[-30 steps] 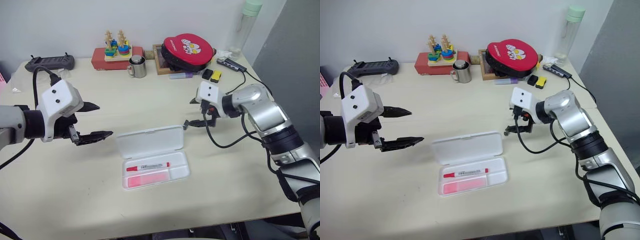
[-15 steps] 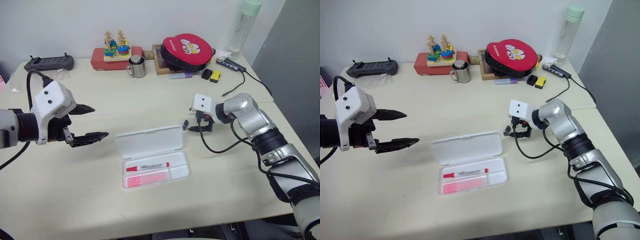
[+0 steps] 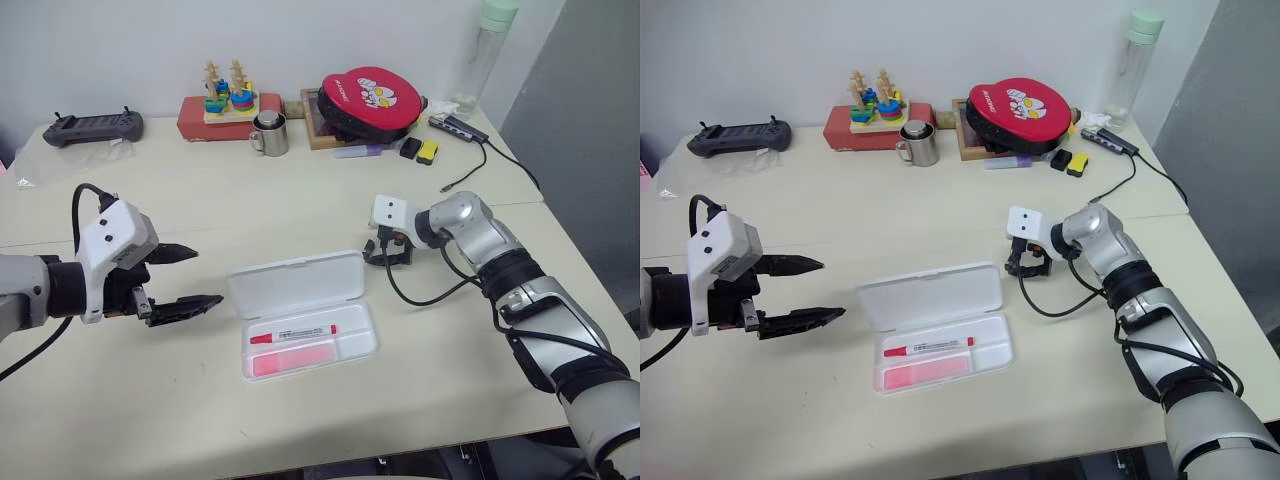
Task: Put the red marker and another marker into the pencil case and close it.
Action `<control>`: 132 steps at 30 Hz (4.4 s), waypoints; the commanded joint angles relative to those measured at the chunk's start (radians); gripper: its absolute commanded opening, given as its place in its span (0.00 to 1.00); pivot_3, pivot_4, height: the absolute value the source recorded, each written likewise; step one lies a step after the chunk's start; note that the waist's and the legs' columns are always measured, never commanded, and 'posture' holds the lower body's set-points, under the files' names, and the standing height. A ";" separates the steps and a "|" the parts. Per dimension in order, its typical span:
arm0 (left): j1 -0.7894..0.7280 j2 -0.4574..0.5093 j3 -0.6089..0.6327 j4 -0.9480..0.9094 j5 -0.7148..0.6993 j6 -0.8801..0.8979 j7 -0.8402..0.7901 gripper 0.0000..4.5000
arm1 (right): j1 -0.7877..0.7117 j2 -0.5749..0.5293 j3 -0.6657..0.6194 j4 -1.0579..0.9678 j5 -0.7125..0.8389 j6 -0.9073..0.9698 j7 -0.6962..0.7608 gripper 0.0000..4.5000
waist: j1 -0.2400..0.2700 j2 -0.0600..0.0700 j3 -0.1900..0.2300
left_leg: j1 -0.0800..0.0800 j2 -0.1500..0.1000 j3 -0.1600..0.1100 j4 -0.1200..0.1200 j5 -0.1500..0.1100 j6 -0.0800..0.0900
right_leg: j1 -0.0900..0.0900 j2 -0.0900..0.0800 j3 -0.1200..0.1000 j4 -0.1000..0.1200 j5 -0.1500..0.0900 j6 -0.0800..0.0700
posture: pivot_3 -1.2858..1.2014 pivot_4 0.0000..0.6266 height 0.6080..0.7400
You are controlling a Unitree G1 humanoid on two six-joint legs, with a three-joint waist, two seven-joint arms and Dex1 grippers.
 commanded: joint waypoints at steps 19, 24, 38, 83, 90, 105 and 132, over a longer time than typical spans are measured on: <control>0.005 -0.004 0.013 -0.017 0.002 -0.029 0.017 1.00 | -0.005 0.016 -0.045 0.015 -0.001 0.024 0.033 0.27 | 0.000 0.000 0.000 | 0.001 0.000 0.000 0.000 0.000 0.000 | 0.001 0.000 0.000 0.000 0.000 0.000 | 0.52 0.24 1.00; 0.007 -0.005 0.014 -0.018 -0.001 -0.030 0.020 1.00 | -0.005 0.012 -0.051 -0.002 -0.001 0.033 0.037 0.12 | 0.000 0.000 0.000 | 0.001 0.000 0.000 0.001 0.000 0.000 | 0.001 0.000 0.000 0.000 0.000 0.000 | 0.52 0.24 1.00; -0.004 -0.008 0.002 -0.024 -0.007 -0.024 0.042 1.00 | 0.022 0.001 -0.046 -0.061 -0.006 0.031 0.055 0.09 | 0.000 0.000 0.000 | 0.001 0.000 0.000 0.001 0.000 0.000 | 0.001 0.000 0.000 0.000 0.000 0.000 | 0.52 0.24 1.00; 0.126 0.078 0.062 -0.039 -0.006 -0.074 -0.156 1.00 | 0.259 -0.372 -0.124 -1.126 0.502 0.563 0.385 0.09 | 0.003 0.001 0.001 | 0.001 0.000 0.000 0.000 0.000 0.000 | 0.001 0.000 0.000 -0.001 0.000 0.000 | 0.52 0.24 1.00; 0.070 0.090 -0.063 -0.038 0.032 -0.146 -0.162 1.00 | 0.328 -0.355 -0.032 -1.134 0.445 0.525 0.328 0.09 | 0.005 0.001 0.001 | 0.001 0.000 0.000 0.001 0.000 0.000 | 0.001 0.000 0.000 -0.001 0.000 0.000 | 0.52 0.24 1.00; -0.104 0.088 -0.243 0.060 0.071 -0.196 -0.167 1.00 | 0.399 -0.334 0.026 -1.180 0.459 0.561 0.298 0.09 | 0.008 0.001 0.001 | 0.000 0.000 0.000 0.001 0.000 0.000 | 0.001 0.000 0.000 -0.001 0.000 0.000 | 0.52 0.24 1.00; -0.173 0.061 -0.298 0.065 0.071 -0.181 -0.141 1.00 | 0.347 -0.263 0.022 -1.121 0.471 0.611 0.239 0.91 | 0.008 0.001 0.001 | 0.000 0.000 0.000 0.001 0.000 0.000 | 0.001 0.001 0.000 0.000 0.000 0.000 | 0.52 0.24 1.00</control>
